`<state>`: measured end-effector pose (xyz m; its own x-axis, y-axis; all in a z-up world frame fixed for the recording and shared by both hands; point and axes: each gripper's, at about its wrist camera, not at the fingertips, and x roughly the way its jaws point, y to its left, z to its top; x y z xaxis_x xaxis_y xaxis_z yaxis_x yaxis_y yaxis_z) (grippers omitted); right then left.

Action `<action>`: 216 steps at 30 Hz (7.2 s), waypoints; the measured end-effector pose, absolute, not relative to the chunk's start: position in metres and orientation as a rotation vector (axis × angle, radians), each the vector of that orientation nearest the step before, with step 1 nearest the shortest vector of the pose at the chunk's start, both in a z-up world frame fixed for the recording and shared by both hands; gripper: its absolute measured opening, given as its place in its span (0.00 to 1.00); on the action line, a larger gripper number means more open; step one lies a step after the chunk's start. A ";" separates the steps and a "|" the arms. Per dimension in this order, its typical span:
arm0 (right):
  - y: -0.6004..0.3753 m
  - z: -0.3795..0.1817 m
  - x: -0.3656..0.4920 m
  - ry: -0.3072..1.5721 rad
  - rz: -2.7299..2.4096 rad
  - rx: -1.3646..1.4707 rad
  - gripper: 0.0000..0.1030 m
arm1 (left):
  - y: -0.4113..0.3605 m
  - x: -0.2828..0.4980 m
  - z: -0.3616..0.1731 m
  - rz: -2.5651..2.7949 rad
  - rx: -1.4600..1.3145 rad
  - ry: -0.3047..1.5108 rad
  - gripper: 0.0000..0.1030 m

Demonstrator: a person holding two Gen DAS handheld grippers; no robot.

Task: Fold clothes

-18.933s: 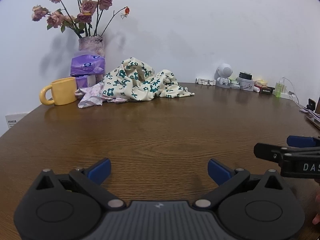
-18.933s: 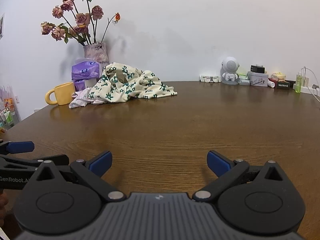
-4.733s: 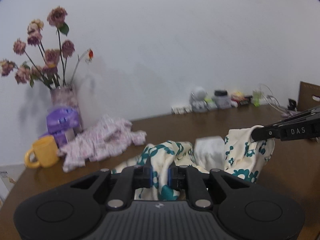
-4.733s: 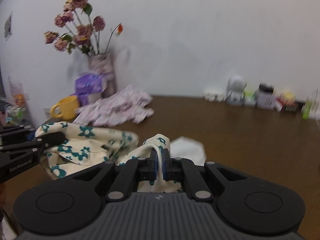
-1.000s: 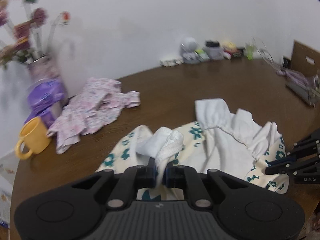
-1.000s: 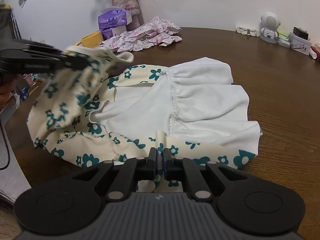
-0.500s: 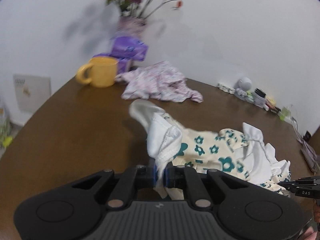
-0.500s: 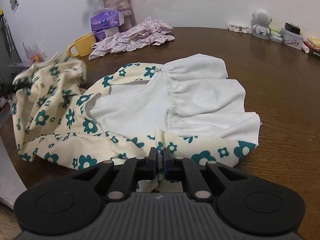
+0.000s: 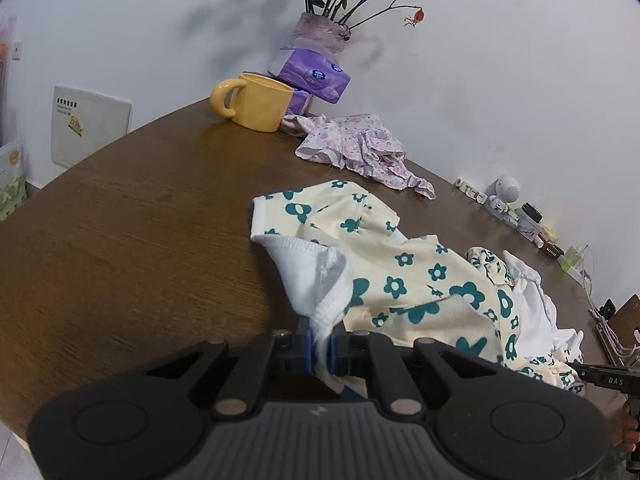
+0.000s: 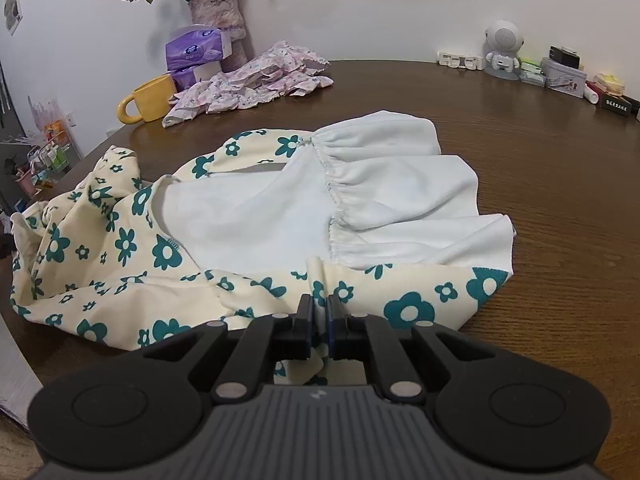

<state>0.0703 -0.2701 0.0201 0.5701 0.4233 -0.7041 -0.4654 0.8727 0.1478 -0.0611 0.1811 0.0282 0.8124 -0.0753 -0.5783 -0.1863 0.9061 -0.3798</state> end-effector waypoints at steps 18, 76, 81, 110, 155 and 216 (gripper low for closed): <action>-0.265 0.019 0.065 0.788 0.511 -0.090 0.09 | 0.180 -0.078 0.052 0.125 -0.335 0.615 0.47; -0.277 0.016 0.062 0.737 0.561 -0.045 0.28 | 0.093 -0.020 0.075 0.165 0.134 0.768 0.06; -0.278 0.015 0.062 0.738 0.560 -0.040 0.28 | 0.089 -0.033 0.085 0.185 0.191 0.749 0.06; -0.281 0.015 0.058 0.727 0.548 -0.018 0.32 | 0.090 -0.063 0.064 0.136 0.169 0.812 0.41; -0.276 0.049 0.072 0.791 0.612 -0.114 0.42 | 0.084 -0.055 0.094 -0.143 -0.003 0.735 0.66; -0.149 0.056 0.240 0.883 0.743 -0.378 0.07 | 0.121 0.141 0.067 -0.131 0.202 0.917 0.03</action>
<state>0.2396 -0.1492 0.0560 0.4118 0.4260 -0.8056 -0.7211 0.6928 -0.0022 0.1408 0.1211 0.0666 0.6018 -0.0266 -0.7982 0.1983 0.9731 0.1171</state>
